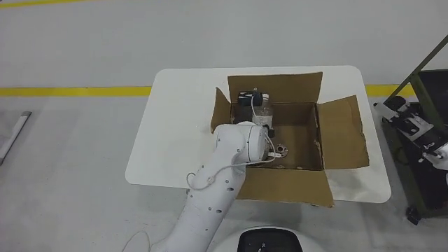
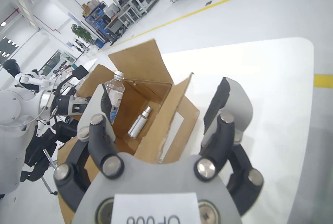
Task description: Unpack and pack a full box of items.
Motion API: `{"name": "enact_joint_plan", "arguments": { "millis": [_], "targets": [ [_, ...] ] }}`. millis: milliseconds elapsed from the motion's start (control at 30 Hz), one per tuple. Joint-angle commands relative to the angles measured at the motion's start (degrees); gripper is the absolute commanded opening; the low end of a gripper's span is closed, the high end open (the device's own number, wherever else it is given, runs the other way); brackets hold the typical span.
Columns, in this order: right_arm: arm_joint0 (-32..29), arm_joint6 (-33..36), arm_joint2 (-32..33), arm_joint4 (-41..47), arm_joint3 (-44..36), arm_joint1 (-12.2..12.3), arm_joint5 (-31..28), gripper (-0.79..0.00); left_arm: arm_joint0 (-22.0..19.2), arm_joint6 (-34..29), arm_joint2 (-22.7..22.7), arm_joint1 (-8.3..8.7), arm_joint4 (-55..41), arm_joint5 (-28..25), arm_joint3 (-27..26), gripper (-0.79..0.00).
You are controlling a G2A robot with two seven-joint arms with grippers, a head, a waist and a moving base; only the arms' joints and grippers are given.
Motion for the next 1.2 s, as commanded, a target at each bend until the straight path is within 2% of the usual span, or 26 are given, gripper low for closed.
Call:
{"name": "enact_joint_plan", "arguments": {
  "millis": [0, 100, 167, 267, 500, 600, 767, 933, 1067, 1167],
  "targets": [
    [-1.07, -0.65, 0.42, -0.12, -3.38, -0.07, 0.17, 0.0, 1.01, -0.37, -1.37, 0.38, 1.74, -0.59, -3.62, -0.785],
    [-2.36, -1.17, -0.73, 0.09, -9.15, -0.3, 1.32, 0.0, 2.63, -1.59, -3.96, 0.91, 4.36, -0.89, -10.67, -0.785],
    [-2.33, -1.07, -2.45, -0.61, -11.17, -0.43, 1.79, 0.0, 3.34, -2.01, -5.57, 1.06, 3.3, -1.4, -14.23, -0.785],
    [-0.93, -0.38, -6.94, -2.59, -12.22, -0.69, 3.46, 0.0, 4.22, -2.54, -7.26, 1.47, 6.49, -2.65, -18.58, -0.785],
    [5.73, 3.46, -18.42, -9.96, -7.42, -1.36, 6.07, 0.0, 6.91, -3.87, -10.46, 2.05, 14.12, -3.08, -27.51, -0.785],
    [8.36, 4.44, -22.22, -11.93, -4.0, -1.73, 6.82, 0.0, 8.02, -4.81, -12.27, 2.31, 17.61, -4.14, -29.72, -0.785],
    [11.59, 5.02, -26.19, -14.32, 0.11, -2.25, 7.38, 0.0, 9.67, -7.18, -15.93, 2.7, 22.63, -6.11, -30.11, -0.785],
    [12.83, 4.78, -26.76, -14.57, 2.08, -2.39, 6.84, 0.0, 12.89, -9.58, -18.46, 3.1, 27.74, -9.78, -28.65, -0.785],
    [13.15, 4.64, -26.4, -14.0, 3.19, -2.4, 6.24, 0.0, 15.66, -9.58, -19.05, 3.14, 31.19, -13.31, -25.18, -0.785],
    [13.37, 4.66, -26.28, -13.53, 3.48, -2.41, 5.74, 0.0, 16.44, -9.58, -19.27, 3.0, 34.0, -13.99, -22.5, -0.785]
  ]
}}
